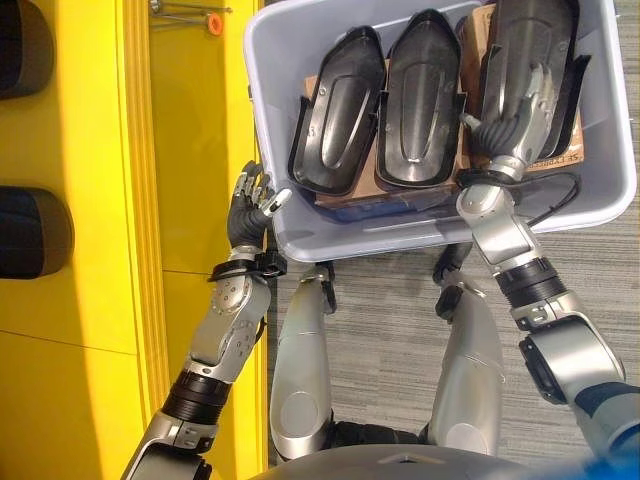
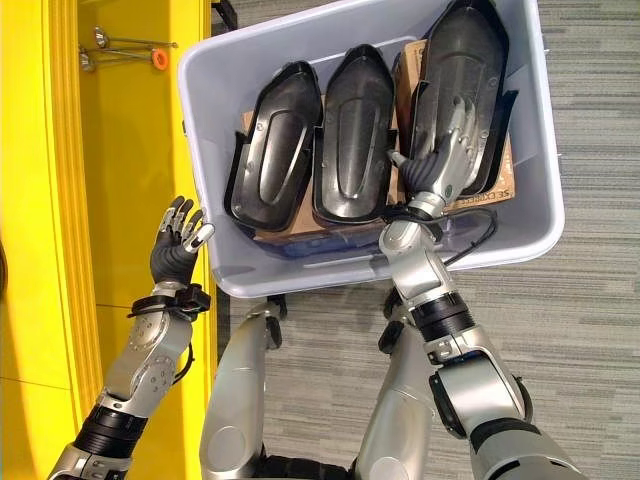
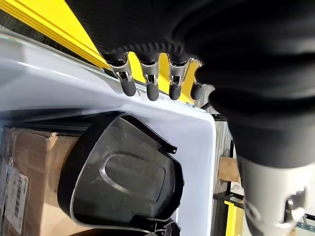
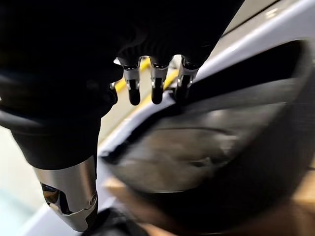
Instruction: Move parts from the plastic box to the shelf.
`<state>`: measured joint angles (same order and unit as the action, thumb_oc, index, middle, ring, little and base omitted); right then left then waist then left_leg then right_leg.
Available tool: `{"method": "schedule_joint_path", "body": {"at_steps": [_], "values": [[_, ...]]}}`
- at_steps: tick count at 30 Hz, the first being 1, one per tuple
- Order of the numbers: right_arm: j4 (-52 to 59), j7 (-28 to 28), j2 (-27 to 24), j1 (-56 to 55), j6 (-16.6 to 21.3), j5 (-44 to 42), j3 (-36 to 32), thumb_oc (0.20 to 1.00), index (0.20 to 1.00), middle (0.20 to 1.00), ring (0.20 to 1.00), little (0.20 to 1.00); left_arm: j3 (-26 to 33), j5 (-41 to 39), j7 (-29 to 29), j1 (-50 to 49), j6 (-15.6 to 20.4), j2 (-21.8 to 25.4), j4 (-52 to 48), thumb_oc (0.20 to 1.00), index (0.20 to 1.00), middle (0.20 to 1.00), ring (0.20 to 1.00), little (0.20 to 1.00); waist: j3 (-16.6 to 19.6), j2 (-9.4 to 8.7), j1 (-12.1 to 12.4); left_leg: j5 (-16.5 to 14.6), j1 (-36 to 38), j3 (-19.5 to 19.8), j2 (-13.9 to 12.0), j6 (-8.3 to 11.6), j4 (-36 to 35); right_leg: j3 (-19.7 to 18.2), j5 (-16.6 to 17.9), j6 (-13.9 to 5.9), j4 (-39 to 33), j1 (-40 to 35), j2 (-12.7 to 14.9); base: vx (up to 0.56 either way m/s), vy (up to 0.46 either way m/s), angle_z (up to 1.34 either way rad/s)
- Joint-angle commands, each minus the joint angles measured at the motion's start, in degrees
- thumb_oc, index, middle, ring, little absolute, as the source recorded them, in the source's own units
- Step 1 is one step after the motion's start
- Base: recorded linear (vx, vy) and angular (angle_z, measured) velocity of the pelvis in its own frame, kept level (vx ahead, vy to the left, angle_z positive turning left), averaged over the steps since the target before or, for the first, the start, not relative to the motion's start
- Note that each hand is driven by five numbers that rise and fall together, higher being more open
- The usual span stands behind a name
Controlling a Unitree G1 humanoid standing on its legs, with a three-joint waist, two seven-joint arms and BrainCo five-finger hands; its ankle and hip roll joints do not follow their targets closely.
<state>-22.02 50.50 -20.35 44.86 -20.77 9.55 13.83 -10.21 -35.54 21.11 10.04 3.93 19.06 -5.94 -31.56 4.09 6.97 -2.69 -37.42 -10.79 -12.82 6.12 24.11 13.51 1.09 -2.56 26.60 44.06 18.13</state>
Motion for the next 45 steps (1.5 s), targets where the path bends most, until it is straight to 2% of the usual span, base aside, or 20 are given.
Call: {"method": "schedule_joint_path", "body": {"at_steps": [1,3,7,15,19,20,21,27,28,29,32,35,40,43,45], "values": [[2.8,5.1,-0.4,1.1,4.3,-3.7,-1.0,1.000,1.000,1.000,1.000,1.000,-1.1,-1.0,-0.3,-0.4,2.5,1.8,-3.1,1.000,1.000,1.000,1.000,1.000,1.8,3.78,-0.1,0.1,-2.4,-3.1,2.4,-2.46,-0.4,0.1,-6.1,-3.71,5.7,-0.4,-0.4,0.00,0.000,0.00],[1.6,7.2,-0.1,0.7,6.9,-6.5,-1.8,1.000,1.000,1.000,1.000,1.000,-1.2,-1.1,-0.3,-0.2,2.5,1.8,-2.9,1.000,1.000,1.000,1.000,1.000,1.8,3.91,-0.2,0.1,-2.6,-3.2,2.4,-2.51,-0.6,0.1,-6.1,-3.71,5.7,-0.2,-0.4,0.00,0.000,0.00],[0.2,6.3,0.5,-0.5,9.7,-7.9,-2.8,1.000,1.000,1.000,1.000,1.000,-1.7,-1.2,-0.5,0.0,3.1,1.7,-2.1,1.000,1.000,1.000,1.000,1.000,1.8,4.13,-0.5,0.2,-2.7,-3.4,2.4,-2.48,-0.7,-0.1,-6.0,-3.66,5.6,0.0,-0.5,0.00,0.000,0.00],[-1.3,5.8,1.2,-2.0,9.6,-7.9,-2.1,1.000,1.000,1.000,1.000,1.000,-2.1,-1.9,-1.0,0.5,4.1,1.6,-1.2,1.000,1.000,1.000,1.000,1.000,1.8,4.09,-0.9,0.5,-2.5,-3.7,2.4,-2.39,-1.3,-0.3,-5.8,-3.65,5.0,0.0,-0.7,0.00,0.000,0.00],[-1.2,5.1,0.4,-2.0,10.6,-2.5,-1.7,1.000,1.000,1.000,1.000,1.000,-2.2,-1.9,-0.6,0.8,3.9,1.5,-1.2,1.000,1.000,1.000,1.000,1.000,1.8,3.96,-1.1,0.7,-2.5,-3.7,2.3,-2.34,-1.5,-0.2,-5.6,-3.71,4.8,0.0,-0.9,0.00,0.000,0.00],[-0.8,4.6,0.2,-1.8,10.1,-0.6,-1.6,1.000,1.000,1.000,1.000,1.000,-2.2,-2.1,-0.5,0.8,3.8,1.7,-1.3,1.000,1.000,1.000,1.000,1.000,1.8,3.95,-1.2,0.8,-2.5,-3.7,2.3,-2.32,-1.5,-0.2,-5.6,-3.72,4.8,0.0,-0.9,0.00,0.000,0.00],[0.0,3.0,-0.3,-1.2,8.8,5.3,-1.1,1.000,1.000,1.000,1.000,1.000,-2.3,-2.3,-0.4,0.8,3.8,1.8,-1.3,1.000,1.000,1.000,1.000,1.000,1.8,3.96,-1.2,0.9,-2.4,-3.7,2.4,-2.23,-1.6,-0.2,-5.5,-3.76,4.7,0.0,-1.0,0.00,0.000,0.00],[2.0,1.1,-1.7,0.9,2.7,12.6,3.3,1.000,1.000,1.000,1.000,1.000,-2.5,-2.8,-0.7,0.8,3.7,2.1,-1.7,1.000,1.000,1.000,1.000,1.000,1.8,3.90,-0.7,1.2,-2.5,-3.7,2.2,-2.14,-1.7,0.1,-5.4,-3.74,4.6,-0.1,-0.9,0.00,0.000,0.00],[2.1,0.4,-1.9,1.2,1.2,13.7,3.7,1.000,1.000,1.000,1.000,1.000,-2.4,-3.0,-0.7,0.8,3.7,2.2,-1.7,1.000,1.000,1.000,1.000,1.000,1.8,3.86,-0.7,1.2,-2.5,-3.7,2.3,-2.12,-1.6,0.1,-5.4,-3.77,4.6,-0.1,-0.9,0.00,0.000,0.00],[1.7,-1.1,-2.1,1.6,-2.0,14.6,4.3,1.000,1.000,1.000,1.000,1.000,-2.3,-3.3,-1.0,0.8,3.8,2.3,-1.5,1.000,1.000,1.000,1.000,1.000,1.8,3.86,-0.6,1.2,-2.6,-3.7,2.2,-2.13,-1.5,0.2,-5.4,-3.75,4.7,-0.1,-0.9,0.00,0.000,0.00],[-1.7,-2.2,-3.0,2.5,-5.2,16.8,6.2,1.000,1.000,1.000,1.000,1.000,-2.2,-3.5,-2.0,1.0,3.6,2.7,-1.3,1.000,1.000,1.000,1.000,1.000,1.8,3.86,-0.1,1.2,-2.9,-3.3,2.1,-2.14,-1.2,0.6,-5.5,-3.81,5.0,0.0,-0.6,0.00,-0.024,0.00],[-4.6,-2.4,-3.4,3.4,-8.0,15.1,7.6,1.000,1.000,1.000,1.000,1.000,-2.1,-3.3,-2.4,1.1,3.6,3.1,-0.8,1.000,1.000,1.000,1.000,1.000,1.8,3.93,0.3,1.3,-3.3,-3.1,2.1,-2.09,-1.0,0.9,-5.4,-3.86,5.2,0.2,-0.5,0.00,0.000,0.00],[-12.2,2.0,-3.8,4.5,-9.2,7.4,8.0,1.000,1.000,1.000,1.000,1.000,-2.2,-3.4,-3.6,1.6,4.0,3.3,0.2,1.000,1.000,1.000,1.000,1.000,1.8,4.12,0.7,1.3,-4.0,-2.9,2.0,-2.18,-0.6,1.2,-5.3,-3.80,5.6,0.7,-0.3,0.00,0.000,0.00],[-15.1,0.5,-4.8,4.7,-8.2,7.3,7.4,1.000,1.000,1.000,1.000,1.000,-2.3,-3.8,-3.7,1.8,4.1,3.6,0.6,1.000,1.000,1.000,1.000,1.000,1.8,4.18,0.8,1.2,-4.3,-2.8,2.1,-2.24,-0.6,1.4,-5.3,-3.85,5.8,0.9,-0.1,0.00,0.000,0.00],[-17.4,-0.2,-4.9,5.5,-9.4,7.7,8.3,1.000,1.000,1.000,1.000,1.000,-2.5,-4.4,-4.1,2.0,4.4,3.8,1.3,1.000,1.000,1.000,1.000,1.000,1.8,4.19,0.9,1.1,-4.5,-2.8,2.0,-2.22,-0.4,1.5,-5.2,-3.89,5.5,1.0,-0.1,0.00,0.000,0.00]]}}
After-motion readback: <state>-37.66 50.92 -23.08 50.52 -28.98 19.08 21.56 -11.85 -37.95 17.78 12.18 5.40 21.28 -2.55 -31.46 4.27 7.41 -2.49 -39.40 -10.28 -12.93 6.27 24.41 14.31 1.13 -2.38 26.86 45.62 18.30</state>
